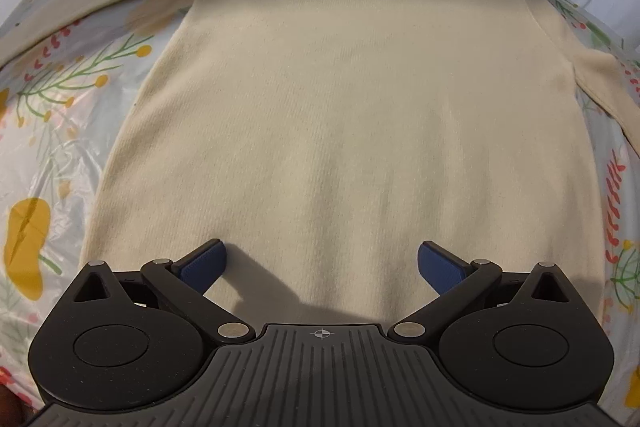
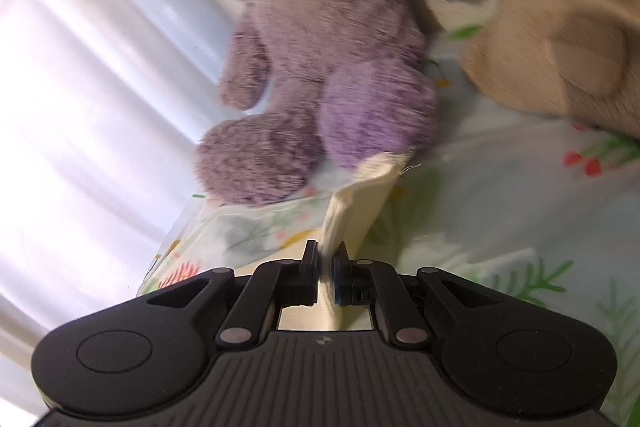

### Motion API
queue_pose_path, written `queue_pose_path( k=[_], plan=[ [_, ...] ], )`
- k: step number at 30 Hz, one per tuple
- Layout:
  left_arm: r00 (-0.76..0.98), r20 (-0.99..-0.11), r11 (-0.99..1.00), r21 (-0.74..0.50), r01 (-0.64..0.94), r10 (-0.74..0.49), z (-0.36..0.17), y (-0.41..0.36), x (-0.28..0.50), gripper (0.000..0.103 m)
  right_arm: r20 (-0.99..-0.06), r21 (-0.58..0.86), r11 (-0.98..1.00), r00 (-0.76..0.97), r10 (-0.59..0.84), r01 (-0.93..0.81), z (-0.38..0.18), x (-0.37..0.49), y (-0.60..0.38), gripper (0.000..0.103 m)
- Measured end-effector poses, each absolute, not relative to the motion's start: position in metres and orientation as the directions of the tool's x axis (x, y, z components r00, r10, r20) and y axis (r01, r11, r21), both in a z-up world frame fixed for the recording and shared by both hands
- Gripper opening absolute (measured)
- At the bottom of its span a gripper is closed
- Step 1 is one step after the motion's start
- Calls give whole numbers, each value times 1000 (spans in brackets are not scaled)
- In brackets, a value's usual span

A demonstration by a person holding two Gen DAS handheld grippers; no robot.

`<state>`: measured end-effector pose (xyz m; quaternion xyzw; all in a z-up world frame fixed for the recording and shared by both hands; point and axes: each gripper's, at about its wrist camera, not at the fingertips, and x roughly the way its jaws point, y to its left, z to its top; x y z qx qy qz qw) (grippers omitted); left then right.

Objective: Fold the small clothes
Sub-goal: 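Grasp the sweater sleeve cuff with the right gripper, then lay the sleeve across the body with the right gripper while the left gripper grasps the hem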

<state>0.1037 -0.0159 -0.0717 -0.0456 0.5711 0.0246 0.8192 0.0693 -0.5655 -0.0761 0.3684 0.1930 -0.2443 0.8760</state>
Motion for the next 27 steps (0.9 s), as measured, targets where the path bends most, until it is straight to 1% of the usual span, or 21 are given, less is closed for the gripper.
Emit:
queue_pose_path(
  k=[2, 4, 7, 8, 9, 10, 11, 12, 13, 18, 20, 21, 22, 23, 24, 25, 27],
  plan=[
    [341, -940, 997, -35, -68, -10, -73, -17, 105, 103, -453, 478, 748, 859, -238, 460, -46, 91, -522, 6],
    [325, -946, 999, -27, -45, -11, -73, -18, 107, 103, -388, 428, 846, 910, -147, 319, -21, 111, -474, 6],
    [318, -948, 999, -35, -42, -20, -73, -16, 109, 103, -295, 391, 920, 950, 100, 25, 7, 139, -389, 7],
    [319, -947, 999, -33, -30, -22, -72, -16, 109, 103, -286, 389, 920, 943, 168, -46, 9, 144, -369, 7],
    [321, -947, 1000, -28, -12, -23, -72, -17, 110, 103, -289, 396, 905, 915, 283, -155, 7, 153, -340, 8],
    [324, -946, 1000, -26, 3, -25, -72, -16, 113, 103, -312, 400, 892, 883, 351, -213, 3, 159, -322, 13],
    [331, -943, 999, -32, 12, -34, -70, -16, 115, 103, -350, 406, 877, 843, 408, -256, -4, 165, -304, 28],
    [343, -938, 999, -50, 19, -53, -67, -14, 117, 103, -380, 414, 870, 817, 433, -269, -13, 169, -292, 33],
    [362, -928, 996, -81, 25, -85, -62, -11, 121, 103, -403, 419, 871, 807, 432, -257, -22, 169, -284, 35],
    [454, -853, 965, -253, 72, -258, -40, -3, 165, 103, -513, 443, 889, 780, 358, -117, -49, 157, -304, 36],
    [475, -825, 950, -301, 87, -305, -41, -5, 191, 103, -530, 439, 895, 780, 334, -85, -51, 150, -315, 36],
    [471, -821, 943, -319, 91, -323, -44, -7, 205, 101, -536, 435, 898, 782, 318, -67, -52, 145, -318, 36],
    [458, -822, 938, -334, 91, -338, -48, -9, 218, 94, -541, 436, 898, 783, 307, -51, -53, 141, -321, 36],
    [441, -822, 929, -359, 91, -361, -53, -11, 231, 89, -544, 445, 895, 784, 300, -34, -56, 137, -324, 35],
    [423, -823, 921, -381, 86, -380, -58, -14, 241, 82, -546, 461, 887, 783, 298, -17, -60, 133, -326, 35],
    [405, -824, 912, -404, 72, -397, -64, -15, 250, 79, -550, 476, 880, 780, 298, -1, -63, 132, -329, 35],
    [406, -808, 894, -445, 52, -426, -69, -18, 256, 79, -560, 486, 874, 778, 283, 31, -69, 127, -332, 35]
  ],
)
